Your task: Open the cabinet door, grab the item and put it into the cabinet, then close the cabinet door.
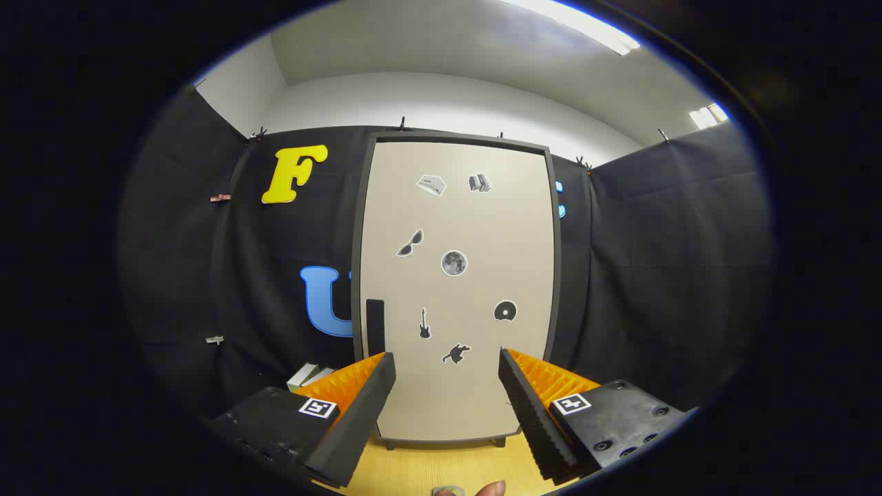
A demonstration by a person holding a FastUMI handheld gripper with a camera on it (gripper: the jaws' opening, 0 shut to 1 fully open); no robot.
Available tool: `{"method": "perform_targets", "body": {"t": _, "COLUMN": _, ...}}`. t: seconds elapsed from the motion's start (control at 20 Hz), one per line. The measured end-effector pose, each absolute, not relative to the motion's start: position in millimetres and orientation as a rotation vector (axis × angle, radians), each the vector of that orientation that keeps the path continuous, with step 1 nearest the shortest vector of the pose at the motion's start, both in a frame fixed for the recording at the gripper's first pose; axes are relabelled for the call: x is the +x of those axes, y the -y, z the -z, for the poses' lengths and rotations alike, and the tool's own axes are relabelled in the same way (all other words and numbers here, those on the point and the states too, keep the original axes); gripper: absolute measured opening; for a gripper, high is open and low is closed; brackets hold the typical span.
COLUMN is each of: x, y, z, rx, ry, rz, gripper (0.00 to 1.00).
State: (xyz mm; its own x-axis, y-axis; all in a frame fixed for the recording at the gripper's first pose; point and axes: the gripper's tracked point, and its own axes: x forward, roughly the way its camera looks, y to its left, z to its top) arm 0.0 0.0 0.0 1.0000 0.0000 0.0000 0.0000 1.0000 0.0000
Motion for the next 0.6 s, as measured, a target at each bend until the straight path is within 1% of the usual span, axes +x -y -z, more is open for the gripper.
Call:
{"method": "perform_targets", "body": {"t": 0.25, "x": -1.1, "y": -16.4, "z": 4.7, "rx": -0.003, "ry": -0.017, "rz": -0.044, "gripper": 0.97}}
{"method": "perform_targets", "body": {"t": 0.6, "x": -0.4, "y": -20.4, "z": 3.7, "rx": -0.005, "ry": -0.011, "rz": -0.031, "gripper": 0.97}}
